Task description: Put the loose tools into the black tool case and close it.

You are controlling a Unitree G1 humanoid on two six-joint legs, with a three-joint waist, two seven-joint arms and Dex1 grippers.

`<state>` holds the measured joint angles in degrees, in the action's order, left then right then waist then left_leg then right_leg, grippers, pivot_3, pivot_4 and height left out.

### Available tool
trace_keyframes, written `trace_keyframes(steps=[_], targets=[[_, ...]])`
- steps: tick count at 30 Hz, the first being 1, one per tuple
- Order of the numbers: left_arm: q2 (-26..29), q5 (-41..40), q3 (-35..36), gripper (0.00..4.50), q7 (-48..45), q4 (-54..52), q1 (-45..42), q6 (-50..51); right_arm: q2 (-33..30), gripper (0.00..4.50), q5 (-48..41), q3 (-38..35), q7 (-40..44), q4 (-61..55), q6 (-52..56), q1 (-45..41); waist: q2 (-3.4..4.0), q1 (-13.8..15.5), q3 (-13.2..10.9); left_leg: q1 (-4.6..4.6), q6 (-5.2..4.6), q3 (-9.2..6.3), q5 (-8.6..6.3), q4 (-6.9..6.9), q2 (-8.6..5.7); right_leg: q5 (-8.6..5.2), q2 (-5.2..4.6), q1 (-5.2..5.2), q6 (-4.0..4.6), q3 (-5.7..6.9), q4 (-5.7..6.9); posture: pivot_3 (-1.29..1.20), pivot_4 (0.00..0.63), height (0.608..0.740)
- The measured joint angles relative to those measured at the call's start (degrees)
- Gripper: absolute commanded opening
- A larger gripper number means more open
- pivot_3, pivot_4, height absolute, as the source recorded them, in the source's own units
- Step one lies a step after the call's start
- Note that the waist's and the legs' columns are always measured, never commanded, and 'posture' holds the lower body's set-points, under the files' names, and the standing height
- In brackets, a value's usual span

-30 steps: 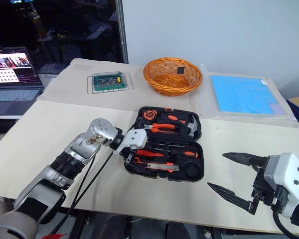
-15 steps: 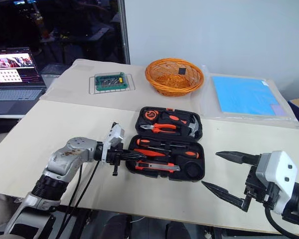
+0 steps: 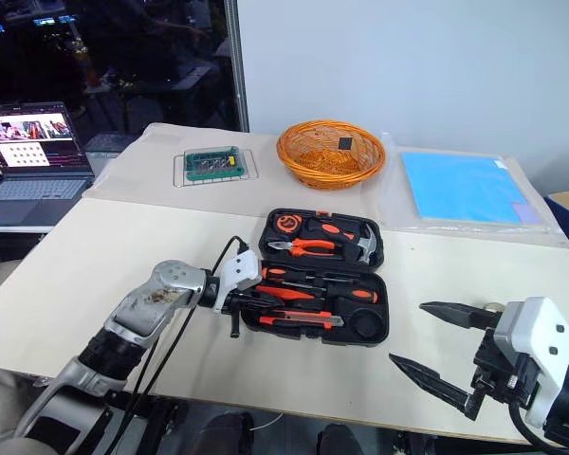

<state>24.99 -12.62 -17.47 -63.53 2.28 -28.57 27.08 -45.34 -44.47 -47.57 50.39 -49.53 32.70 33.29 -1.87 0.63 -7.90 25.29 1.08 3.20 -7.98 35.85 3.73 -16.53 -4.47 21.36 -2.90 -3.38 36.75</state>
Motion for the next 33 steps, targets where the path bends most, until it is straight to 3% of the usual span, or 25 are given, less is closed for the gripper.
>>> trace_keyframes(steps=[1,4,9,13,21,25,33], targets=[[-0.58,-3.06,1.88,0.04,-0.43,-1.81,1.16,-0.51,0.05,4.5,1.69,-0.14,-3.07,-0.16,1.61,0.8,-0.06,0.0,-0.11,0.23,0.0,0.0,0.0,0.01,0.01,0.13,0.01,0.16,0.21,0.0,0.03,0.0,0.15,0.74],[1.08,-8.32,6.67,0.73,-1.52,-7.2,0.93,1.52,0.04,4.5,4.98,-0.32,-8.67,-0.09,5.55,1.09,-0.08,0.0,-0.13,0.61,-0.22,0.03,0.14,0.02,0.01,0.3,0.06,0.63,0.45,-0.01,0.13,0.0,0.15,0.74],[2.75,-16.74,12.15,2.55,-1.5,-13.5,-2.79,7.69,-5.93,4.5,7.39,-1.32,-15.17,6.0,19.22,-1.07,-0.02,-0.03,-0.15,0.77,-0.47,0.05,0.29,0.05,-0.03,0.29,0.12,0.77,0.4,-0.08,0.13,0.0,0.15,0.74],[2.78,-19.99,12.08,3.94,-0.7,-16.39,-4.71,11.9,-10.78,4.5,9.68,-0.14,-17.68,13.24,25.39,-6.75,-0.03,-0.1,-0.16,0.78,-0.47,0.02,0.3,0.05,-0.09,0.27,0.12,0.77,0.33,-0.1,0.13,0.0,0.15,0.74],[3.78,-22.71,8.6,3.94,-2.3,-18.22,-9.33,14.6,-19.74,4.5,11.84,19.79,-20.37,25.53,32.04,-25.96,0.03,-1.15,-0.26,0.85,-0.52,-0.05,0.29,0.02,-0.18,0.45,0.18,0.84,-0.14,-0.23,0.13,0.0,0.15,0.74],[3.38,-22.7,7.81,3.96,-1.76,-18.08,-9.66,14.54,-22.21,3.48,14.64,29.22,-18.92,32.51,31.43,-32.56,0.01,-1.16,-0.31,0.94,-0.55,-0.06,0.28,0.04,-0.25,0.46,0.17,0.89,-0.2,-0.28,0.08,0.0,0.15,0.74],[2.44,-22.68,7.03,3.96,-0.84,-17.75,-9.72,14.04,-22.47,3.48,21.64,43.59,-15.26,46.66,28.46,-44.58,0.06,-1.4,-0.38,0.91,-0.56,-0.05,0.29,0.06,-0.29,0.46,0.19,0.91,-0.23,-0.38,0.14,0.0,0.15,0.74]])
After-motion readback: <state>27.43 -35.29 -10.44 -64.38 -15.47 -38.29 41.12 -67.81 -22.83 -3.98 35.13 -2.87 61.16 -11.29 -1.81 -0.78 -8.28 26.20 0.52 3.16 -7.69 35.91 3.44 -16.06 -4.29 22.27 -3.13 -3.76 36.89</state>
